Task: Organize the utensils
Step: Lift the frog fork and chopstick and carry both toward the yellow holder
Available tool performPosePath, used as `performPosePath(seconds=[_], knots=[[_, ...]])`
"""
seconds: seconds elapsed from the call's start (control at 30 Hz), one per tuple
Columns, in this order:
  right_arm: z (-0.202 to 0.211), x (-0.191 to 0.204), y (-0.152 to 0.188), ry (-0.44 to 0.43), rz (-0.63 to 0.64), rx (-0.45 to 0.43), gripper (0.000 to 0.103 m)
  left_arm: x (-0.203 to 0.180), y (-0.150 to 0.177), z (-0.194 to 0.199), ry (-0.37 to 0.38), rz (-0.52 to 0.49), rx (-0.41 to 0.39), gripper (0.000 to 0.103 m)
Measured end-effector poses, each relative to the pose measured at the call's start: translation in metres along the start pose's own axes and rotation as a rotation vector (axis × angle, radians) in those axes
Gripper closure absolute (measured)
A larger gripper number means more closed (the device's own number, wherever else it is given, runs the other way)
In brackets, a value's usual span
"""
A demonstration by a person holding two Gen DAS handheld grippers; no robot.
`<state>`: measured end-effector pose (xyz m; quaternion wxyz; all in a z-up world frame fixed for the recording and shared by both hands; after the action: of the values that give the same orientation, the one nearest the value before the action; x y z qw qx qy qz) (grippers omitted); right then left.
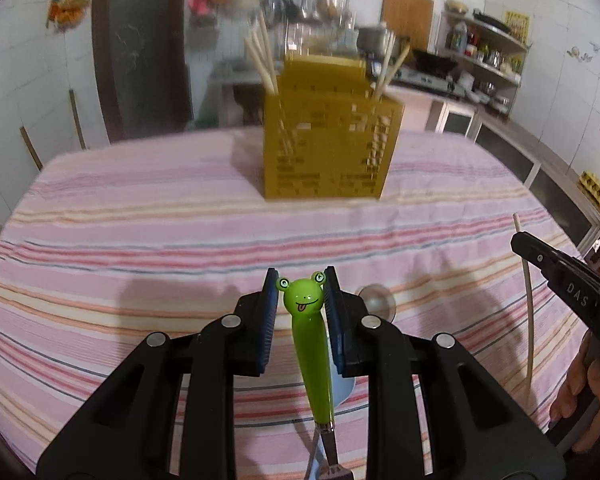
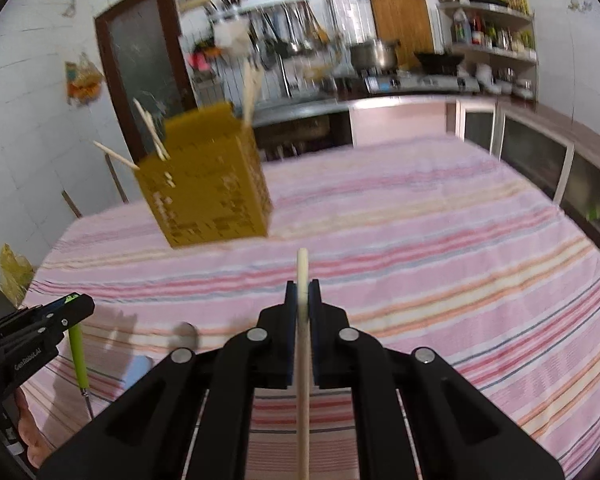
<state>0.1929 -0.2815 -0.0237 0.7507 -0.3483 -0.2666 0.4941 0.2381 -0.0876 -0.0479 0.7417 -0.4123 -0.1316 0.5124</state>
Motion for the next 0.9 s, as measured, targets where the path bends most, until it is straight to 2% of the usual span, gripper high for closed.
performPosePath(seconds=[0.23,0.43,0.9], knots=[[0.041,0.009,-0.018,-0.035,-0.002,-0.163,0.097,-0.017,-0.007,0.043,-0.02,-0.055,-0.112,0.081],[0.061,0.013,-0.022,-0.036,0.027,-0.247,0.097,-0.024,-0.007,0.066,-0.029,-0.055,-0.175,0.081],[0.087,0.016,-0.019,-0.051,0.016,-0.321,0.097,-0.035,-0.003,0.109,-0.026,-0.087,-0.284,0.081]])
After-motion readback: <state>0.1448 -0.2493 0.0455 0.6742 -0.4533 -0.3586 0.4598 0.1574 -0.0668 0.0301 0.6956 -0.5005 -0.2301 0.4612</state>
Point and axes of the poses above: each gripper's, at about its wrist camera, not at the fingertips, and z roughly against the way its jaws point, x to its left, y to its underside, the point moved 10 cm from there along -z, roughly the way its jaws point, and after that the axes turned 13 degrees about y, right-handed, at the moved point
